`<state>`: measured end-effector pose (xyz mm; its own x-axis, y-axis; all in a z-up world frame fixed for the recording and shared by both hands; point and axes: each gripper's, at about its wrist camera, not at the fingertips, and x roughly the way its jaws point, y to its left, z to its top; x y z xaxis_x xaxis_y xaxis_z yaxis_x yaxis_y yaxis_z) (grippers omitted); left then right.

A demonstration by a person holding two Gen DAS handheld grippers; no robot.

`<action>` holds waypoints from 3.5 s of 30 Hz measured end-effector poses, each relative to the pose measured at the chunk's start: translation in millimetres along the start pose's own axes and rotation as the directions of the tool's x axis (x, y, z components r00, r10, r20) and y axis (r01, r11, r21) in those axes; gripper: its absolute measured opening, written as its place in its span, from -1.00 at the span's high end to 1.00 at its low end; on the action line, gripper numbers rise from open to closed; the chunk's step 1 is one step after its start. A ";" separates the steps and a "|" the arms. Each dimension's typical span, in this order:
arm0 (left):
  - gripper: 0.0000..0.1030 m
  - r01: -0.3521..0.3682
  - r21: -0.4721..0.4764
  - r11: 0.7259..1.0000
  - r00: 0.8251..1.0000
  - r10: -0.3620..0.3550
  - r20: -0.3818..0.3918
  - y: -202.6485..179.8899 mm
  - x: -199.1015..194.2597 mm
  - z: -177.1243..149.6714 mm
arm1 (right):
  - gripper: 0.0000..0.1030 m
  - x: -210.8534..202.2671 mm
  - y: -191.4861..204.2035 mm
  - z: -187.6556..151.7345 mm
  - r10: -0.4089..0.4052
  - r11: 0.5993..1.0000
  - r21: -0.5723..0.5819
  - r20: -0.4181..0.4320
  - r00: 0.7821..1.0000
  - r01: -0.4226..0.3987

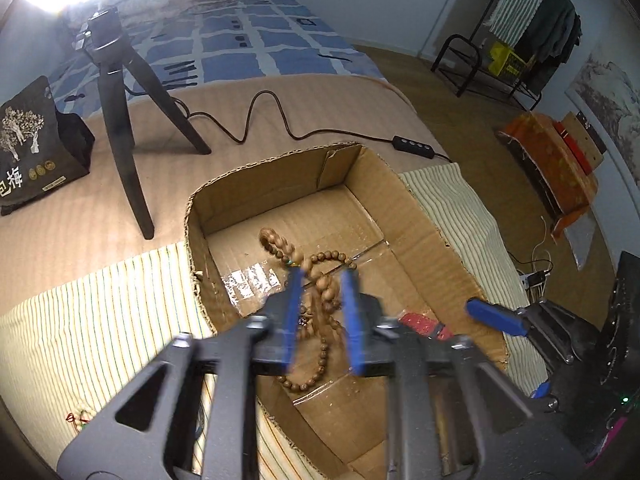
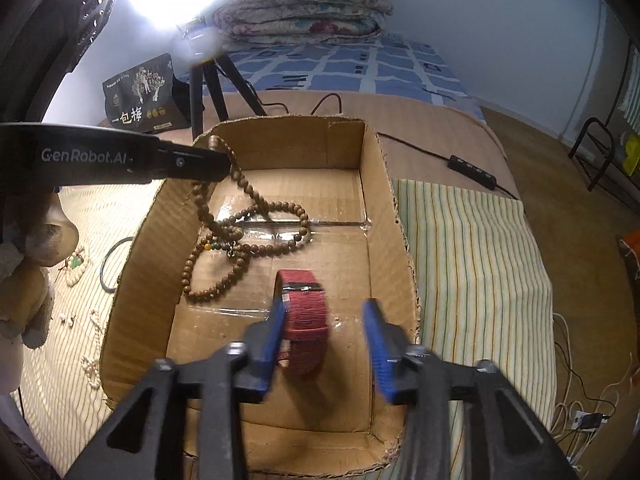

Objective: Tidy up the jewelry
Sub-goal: 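Open both tools to drop the necklace and watch into the box, then move both tools back to the cloth and grasp a pearl earring with the left tool, then grasp the pearl necklace with the right tool while the left tool holds the earring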

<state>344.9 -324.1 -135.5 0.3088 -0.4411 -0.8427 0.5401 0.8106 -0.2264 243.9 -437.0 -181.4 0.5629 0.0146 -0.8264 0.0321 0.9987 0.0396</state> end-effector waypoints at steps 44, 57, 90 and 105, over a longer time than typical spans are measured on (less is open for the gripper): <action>0.15 -0.146 -0.117 0.982 0.978 0.161 0.129 158.1 -153.7 -178.1 | -0.87 -89.0 122.8 -44.2 0.235 0.961 -0.176 0.126 0.964 -0.212; 0.54 -0.054 -0.057 0.997 0.995 0.059 0.080 148.2 -117.0 -221.2 | -0.65 -45.6 162.5 -70.0 0.269 0.949 -0.177 0.023 0.963 -0.261; 0.81 -0.087 0.031 0.996 0.995 0.086 0.042 149.8 -67.7 -228.4 | -0.40 25.3 202.6 -70.8 0.149 0.963 -0.218 -0.046 0.988 -0.156; 0.82 -0.087 0.007 0.996 0.995 0.086 0.039 150.0 -73.1 -230.0 | 0.75 26.8 207.7 -68.3 0.180 0.950 -0.242 -0.089 0.980 -0.197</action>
<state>223.3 -81.6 -220.2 0.3846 -0.3841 -0.8394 0.5169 0.8430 -0.1489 209.3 -225.9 -233.7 0.4839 0.1984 -0.8523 -0.2799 0.9579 0.0641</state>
